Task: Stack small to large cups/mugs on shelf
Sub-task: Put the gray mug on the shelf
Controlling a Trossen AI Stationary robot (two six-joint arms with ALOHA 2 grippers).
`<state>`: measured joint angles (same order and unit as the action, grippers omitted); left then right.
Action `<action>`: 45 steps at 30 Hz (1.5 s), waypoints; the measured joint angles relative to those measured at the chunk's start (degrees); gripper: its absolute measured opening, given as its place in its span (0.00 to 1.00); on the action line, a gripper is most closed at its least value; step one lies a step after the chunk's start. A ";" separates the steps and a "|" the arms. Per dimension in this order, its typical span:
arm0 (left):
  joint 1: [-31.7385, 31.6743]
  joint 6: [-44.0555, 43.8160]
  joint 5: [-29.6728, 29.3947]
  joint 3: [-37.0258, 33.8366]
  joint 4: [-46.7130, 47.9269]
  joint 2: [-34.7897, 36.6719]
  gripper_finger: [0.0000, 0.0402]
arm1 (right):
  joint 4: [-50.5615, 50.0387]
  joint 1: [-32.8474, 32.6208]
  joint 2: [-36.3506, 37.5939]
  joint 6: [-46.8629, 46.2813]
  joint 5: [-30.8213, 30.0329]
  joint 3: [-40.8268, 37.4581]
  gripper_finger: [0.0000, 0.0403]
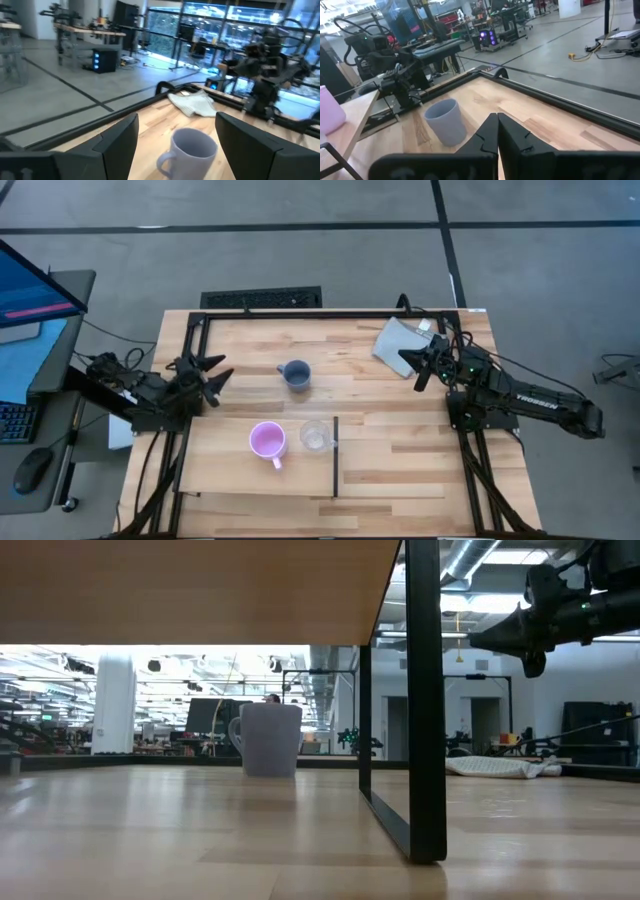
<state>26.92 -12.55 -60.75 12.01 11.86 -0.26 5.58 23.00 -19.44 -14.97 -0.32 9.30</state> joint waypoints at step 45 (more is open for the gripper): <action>-12.06 14.46 17.35 7.44 -2.25 -12.19 0.64 | 0.07 -0.02 0.01 -0.15 -2.82 0.02 0.07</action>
<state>14.86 1.91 -43.40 19.45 9.61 -12.45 5.65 22.98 -19.43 -15.11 -3.14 9.32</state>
